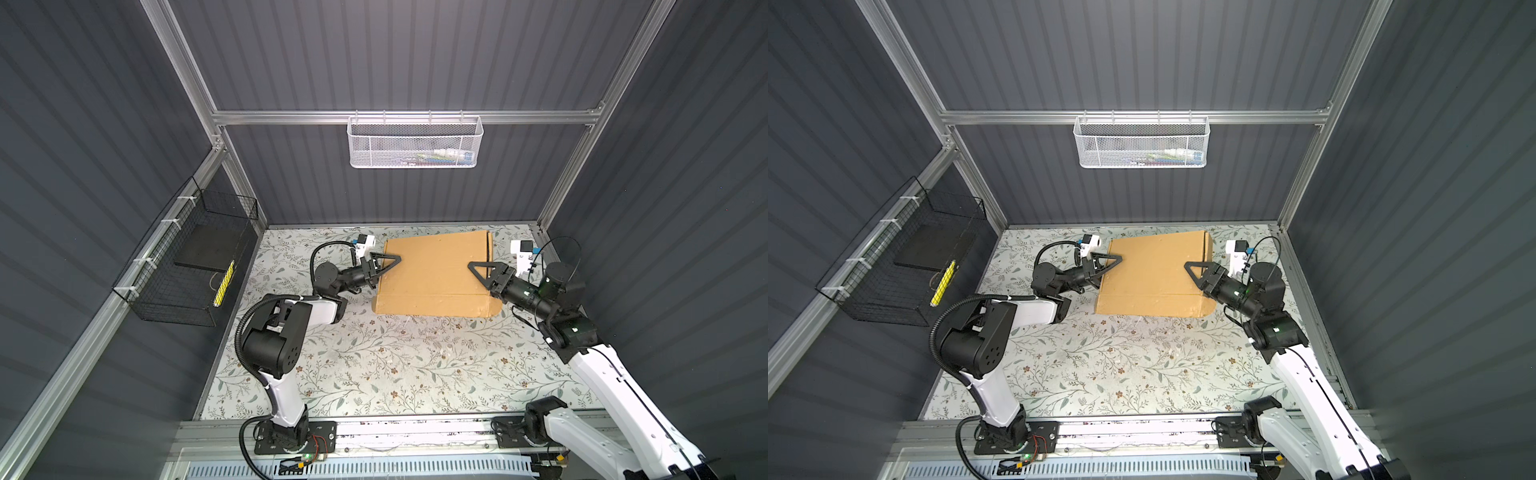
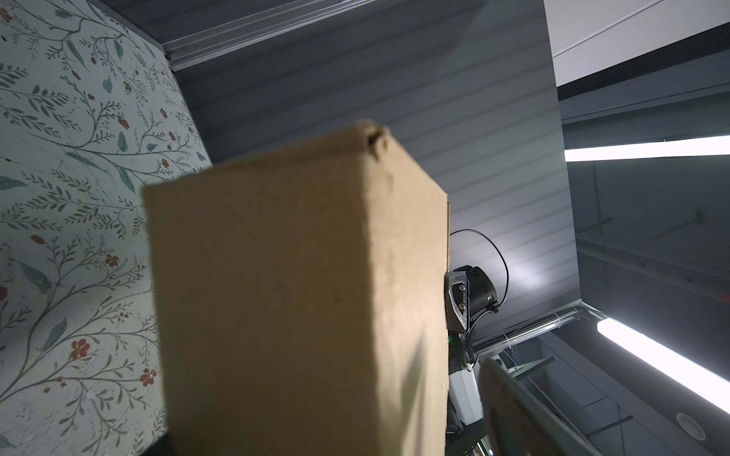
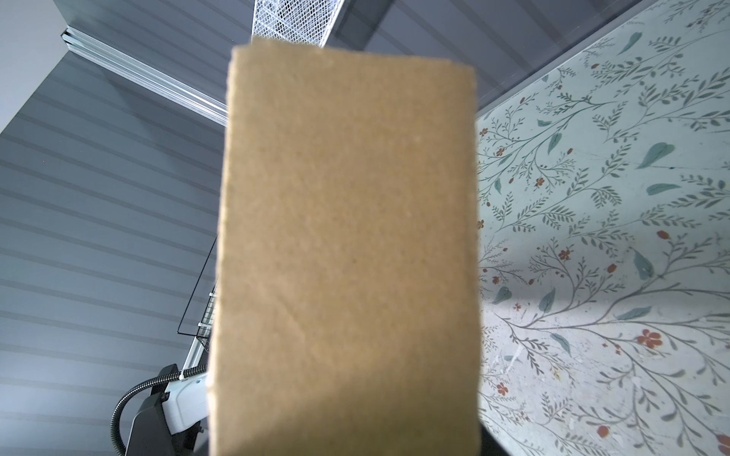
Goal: Fold the paper box
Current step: 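Grip the box's opposite short sides with the left and right grippers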
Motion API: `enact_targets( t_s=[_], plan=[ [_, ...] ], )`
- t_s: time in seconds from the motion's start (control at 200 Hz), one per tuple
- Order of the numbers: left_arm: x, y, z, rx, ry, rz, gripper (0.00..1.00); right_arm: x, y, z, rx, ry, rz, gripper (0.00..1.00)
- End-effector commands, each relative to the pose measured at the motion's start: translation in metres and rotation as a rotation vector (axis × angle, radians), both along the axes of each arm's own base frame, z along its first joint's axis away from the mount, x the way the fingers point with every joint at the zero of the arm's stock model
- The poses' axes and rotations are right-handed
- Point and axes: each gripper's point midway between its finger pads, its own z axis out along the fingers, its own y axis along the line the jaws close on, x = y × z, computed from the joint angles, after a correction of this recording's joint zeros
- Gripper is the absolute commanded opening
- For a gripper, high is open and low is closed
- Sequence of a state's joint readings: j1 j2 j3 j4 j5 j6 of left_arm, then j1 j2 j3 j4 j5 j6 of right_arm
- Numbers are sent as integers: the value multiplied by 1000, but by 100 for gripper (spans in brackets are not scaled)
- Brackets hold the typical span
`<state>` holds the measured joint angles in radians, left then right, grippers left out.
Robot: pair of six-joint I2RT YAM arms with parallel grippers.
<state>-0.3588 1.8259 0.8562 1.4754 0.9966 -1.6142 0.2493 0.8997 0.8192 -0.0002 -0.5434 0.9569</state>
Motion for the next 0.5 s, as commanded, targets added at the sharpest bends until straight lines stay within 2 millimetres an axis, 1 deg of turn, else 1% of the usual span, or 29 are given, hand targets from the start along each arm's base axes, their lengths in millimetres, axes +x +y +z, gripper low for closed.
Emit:
enact_targets(
  t_s=[0.0, 0.185, 0.37, 0.495],
  plan=[
    [-12, -7, 22, -26, -85, -48, 85, 4, 0, 21, 13, -66, -1, 44],
    [-13, -13, 24, -30, -83, -66, 80, 8, 2, 15, 6, -50, 4, 44],
    [-15, -16, 27, -32, -86, -75, 70, 10, 2, 7, -6, -33, 4, 44],
    [-16, -16, 27, -32, -88, -80, 67, 11, 1, 4, -20, -24, 0, 44]
  ],
)
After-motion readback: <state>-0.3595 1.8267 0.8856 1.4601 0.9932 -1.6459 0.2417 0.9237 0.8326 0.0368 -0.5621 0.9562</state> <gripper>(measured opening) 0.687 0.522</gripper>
